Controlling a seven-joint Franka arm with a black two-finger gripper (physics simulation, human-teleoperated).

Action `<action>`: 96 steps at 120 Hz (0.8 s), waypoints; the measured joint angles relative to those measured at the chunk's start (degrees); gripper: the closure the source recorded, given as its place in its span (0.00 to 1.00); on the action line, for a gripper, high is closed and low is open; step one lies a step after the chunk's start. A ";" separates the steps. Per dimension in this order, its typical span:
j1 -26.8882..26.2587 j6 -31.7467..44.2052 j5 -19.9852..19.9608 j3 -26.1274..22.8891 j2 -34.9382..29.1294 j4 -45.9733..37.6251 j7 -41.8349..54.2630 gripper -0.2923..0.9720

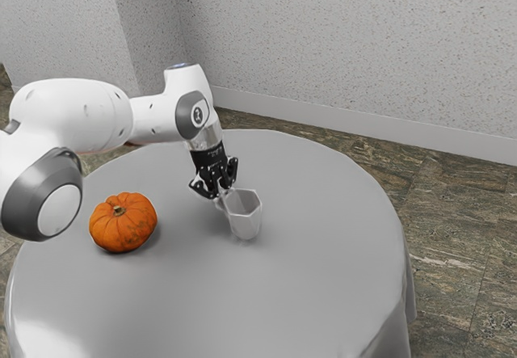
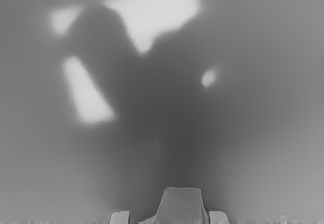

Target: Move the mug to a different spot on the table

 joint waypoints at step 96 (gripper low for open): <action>-0.48 -6.45 -2.51 -1.59 -13.52 -14.67 -0.10 0.76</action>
